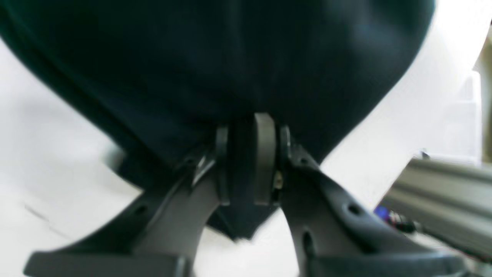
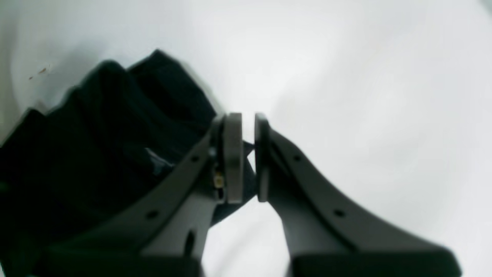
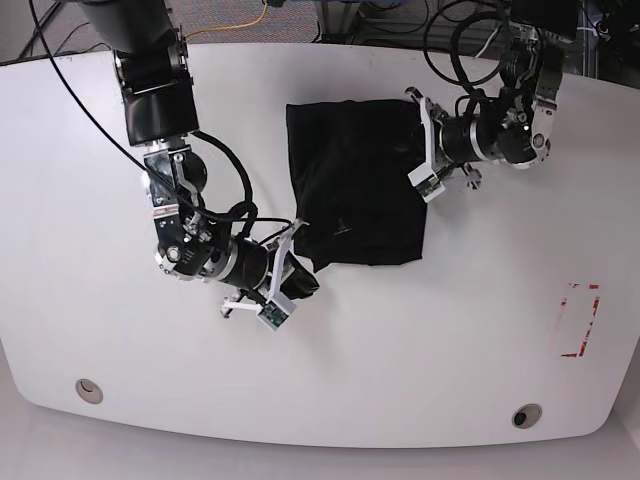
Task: Layout the t-shirt on the table in an organized manner, then fold the t-shirt properly
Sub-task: 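Press the bundle flat with the left gripper, right gripper withdrawing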
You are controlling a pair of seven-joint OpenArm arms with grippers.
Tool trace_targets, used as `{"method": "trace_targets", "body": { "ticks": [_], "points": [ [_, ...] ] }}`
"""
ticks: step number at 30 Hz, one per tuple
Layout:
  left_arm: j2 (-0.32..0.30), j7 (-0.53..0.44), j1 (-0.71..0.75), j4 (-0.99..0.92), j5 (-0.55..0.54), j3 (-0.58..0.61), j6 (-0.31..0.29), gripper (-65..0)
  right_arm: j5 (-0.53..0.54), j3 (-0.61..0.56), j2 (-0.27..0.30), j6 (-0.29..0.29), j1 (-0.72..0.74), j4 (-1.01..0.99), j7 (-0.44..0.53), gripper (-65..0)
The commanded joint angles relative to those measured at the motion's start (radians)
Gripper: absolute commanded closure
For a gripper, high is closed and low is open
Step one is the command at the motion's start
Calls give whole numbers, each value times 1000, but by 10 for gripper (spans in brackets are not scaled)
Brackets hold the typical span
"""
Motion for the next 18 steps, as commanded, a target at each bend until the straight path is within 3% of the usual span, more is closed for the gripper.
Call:
{"method": "trace_targets", "body": {
  "ticks": [1,8,13,18],
  "points": [
    [14,-19,-32,39,-20,-4,5,-75,7,52,8,2,-16,133,-34,-51],
    [83,-27,-104,36,-14,-1,31,-75,6,135,40,2,-108,338,-149,-51],
    [143,-96,-133,19,-3,51,149,-75,6,188,81,2,-171,424,-164,-51],
    [218,-181,-147,-11,145,148,269,-75,14,259,138,2,-212,463,-164,-51]
  ]
}}
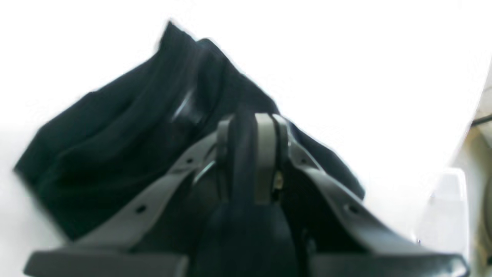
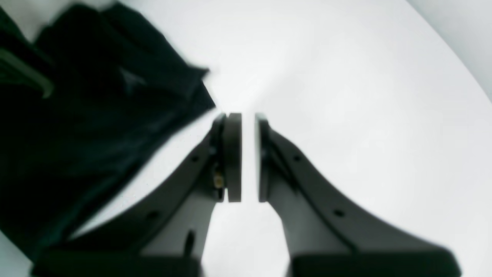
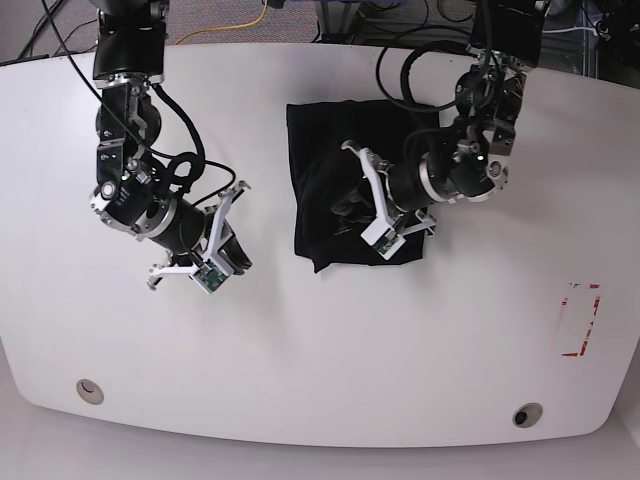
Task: Layout the t-shirt on the table in an organized manner, then fold the t-shirt properly
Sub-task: 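Press the bundle flat with the left gripper, right gripper withdrawing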
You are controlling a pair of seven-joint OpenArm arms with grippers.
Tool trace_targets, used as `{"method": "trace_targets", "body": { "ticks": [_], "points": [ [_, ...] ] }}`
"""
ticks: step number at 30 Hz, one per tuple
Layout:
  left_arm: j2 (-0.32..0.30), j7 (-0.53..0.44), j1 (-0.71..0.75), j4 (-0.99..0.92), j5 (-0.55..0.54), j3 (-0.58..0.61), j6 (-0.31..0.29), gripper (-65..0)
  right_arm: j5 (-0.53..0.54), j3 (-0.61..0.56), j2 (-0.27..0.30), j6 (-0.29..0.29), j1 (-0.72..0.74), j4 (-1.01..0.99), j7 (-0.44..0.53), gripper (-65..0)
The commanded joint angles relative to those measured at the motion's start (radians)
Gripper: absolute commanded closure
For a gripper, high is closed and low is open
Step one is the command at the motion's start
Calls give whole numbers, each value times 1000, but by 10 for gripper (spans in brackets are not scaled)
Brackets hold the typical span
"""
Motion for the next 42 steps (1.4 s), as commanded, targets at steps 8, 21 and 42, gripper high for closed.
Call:
{"method": "trace_targets", "body": {
  "ticks": [8,21,42],
  "points": [
    [107,-208,-12,-47,304,197,223,-72,7,130,43,-2,8,33,25,-51],
    [127,-449,26,-185,505,339,484,-74,7,150,39,-2,10,27,25,-51],
    [57,-559,100,-99,534,319,540,-72,18,144,34,-2,-2,26,25,-54]
  ]
}}
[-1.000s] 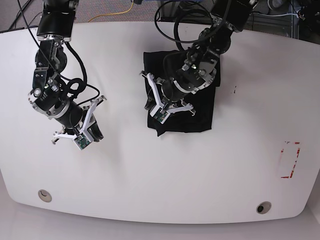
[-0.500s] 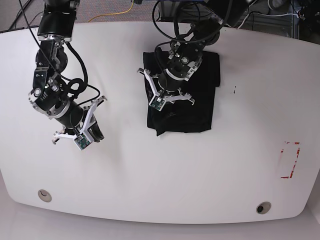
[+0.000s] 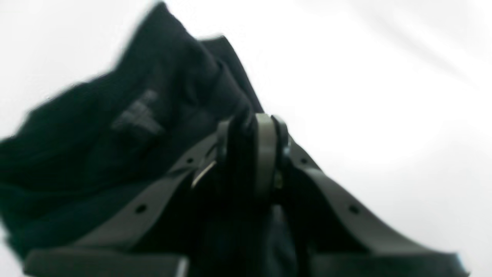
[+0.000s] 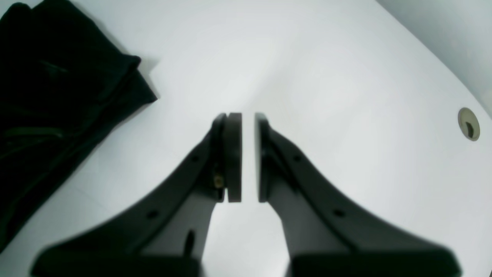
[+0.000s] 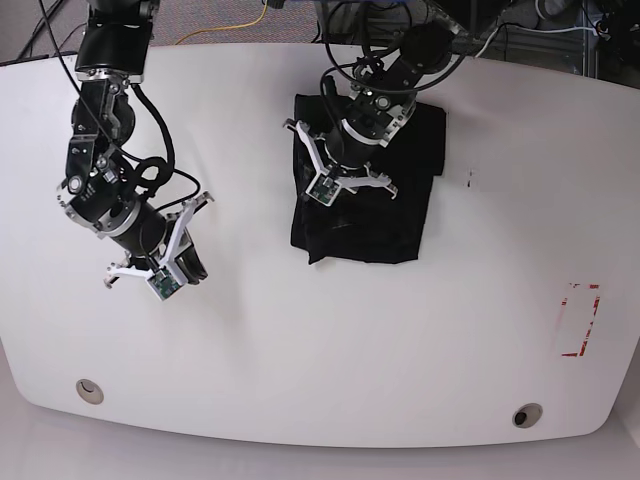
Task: Layout the t-shirt on the table in an organized manner, then fold the t-shirt properly
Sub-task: 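Press the bundle flat with the left gripper, right gripper withdrawing, then grasp the bundle's edge with the right gripper and fold it over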
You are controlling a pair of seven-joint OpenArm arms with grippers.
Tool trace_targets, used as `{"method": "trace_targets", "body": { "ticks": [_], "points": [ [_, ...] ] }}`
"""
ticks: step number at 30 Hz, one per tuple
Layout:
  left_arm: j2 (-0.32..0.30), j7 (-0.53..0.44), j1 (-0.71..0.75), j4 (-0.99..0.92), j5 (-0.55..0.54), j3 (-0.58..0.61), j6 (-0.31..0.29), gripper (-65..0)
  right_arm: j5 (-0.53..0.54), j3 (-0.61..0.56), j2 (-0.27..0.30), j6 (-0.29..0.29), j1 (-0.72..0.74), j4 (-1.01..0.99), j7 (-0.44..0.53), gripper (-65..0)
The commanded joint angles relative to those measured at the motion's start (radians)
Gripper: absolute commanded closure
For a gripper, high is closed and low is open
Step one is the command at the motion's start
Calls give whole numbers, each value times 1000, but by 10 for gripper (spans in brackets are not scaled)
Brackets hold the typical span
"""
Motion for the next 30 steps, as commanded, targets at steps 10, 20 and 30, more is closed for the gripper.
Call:
{"method": "trace_targets", "body": {
  "ticks": [10,20,30],
  "points": [
    [-116,-35,67,161,-183,-223,5,-74,17,-178,-19,-2,5,16,25,-308],
    [-238,-30,140,187,-542,-468,-97,-76,8,-289,-183,-2,91,-69,-70,-392],
    [-301,-28,192,186,-676,-703,-101,-76,19,-293,-301,-2,228,-337,-93,-393]
  ]
}}
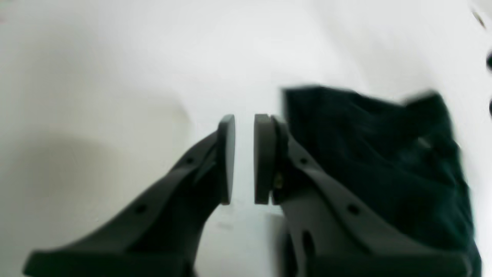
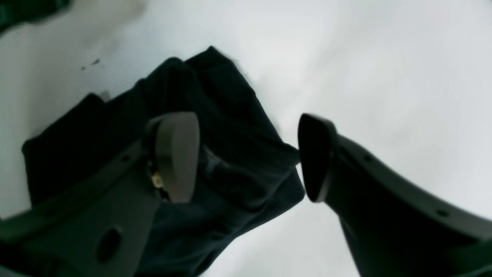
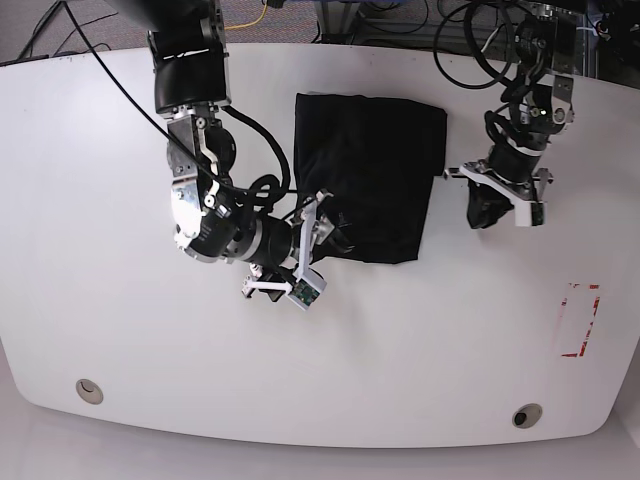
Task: Layout the t-shirt on the table in an organized manner, then fold the t-shirt properly
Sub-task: 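Grasp the bundle's edge with the right gripper and fold it over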
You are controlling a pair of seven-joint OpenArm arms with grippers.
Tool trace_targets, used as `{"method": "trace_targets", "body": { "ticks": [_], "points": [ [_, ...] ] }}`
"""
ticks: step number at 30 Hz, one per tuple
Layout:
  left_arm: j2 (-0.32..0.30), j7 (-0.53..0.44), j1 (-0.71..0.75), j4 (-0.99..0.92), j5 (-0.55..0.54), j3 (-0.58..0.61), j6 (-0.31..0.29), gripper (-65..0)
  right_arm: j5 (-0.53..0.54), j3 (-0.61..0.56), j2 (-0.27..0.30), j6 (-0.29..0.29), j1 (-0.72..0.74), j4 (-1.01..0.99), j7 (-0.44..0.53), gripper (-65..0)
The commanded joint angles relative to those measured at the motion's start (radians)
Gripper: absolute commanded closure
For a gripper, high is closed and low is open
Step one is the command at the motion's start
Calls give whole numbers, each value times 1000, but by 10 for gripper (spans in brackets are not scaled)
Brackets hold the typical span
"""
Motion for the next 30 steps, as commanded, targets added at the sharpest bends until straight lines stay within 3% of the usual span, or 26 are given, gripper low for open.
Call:
{"method": "trace_targets", "body": {
  "ticks": [1,10,21,30],
  "points": [
    [-35,-24,3,17,-27,-56,-8,-76,19,4,-18,-1,59,-95,14,-393],
    [-96,-23,20,16,-30,-143,-9,-76,19,4,-96,-1,130,-340,14,-393],
    [-98,-23,43,14,-28,-177,-9,-76,19,4,-182,-1,148,-474,15,-393],
    [-98,-23,51,14,-28,-177,-9,-76,19,4,-194,-1,147,-514,17,-380]
  ]
}}
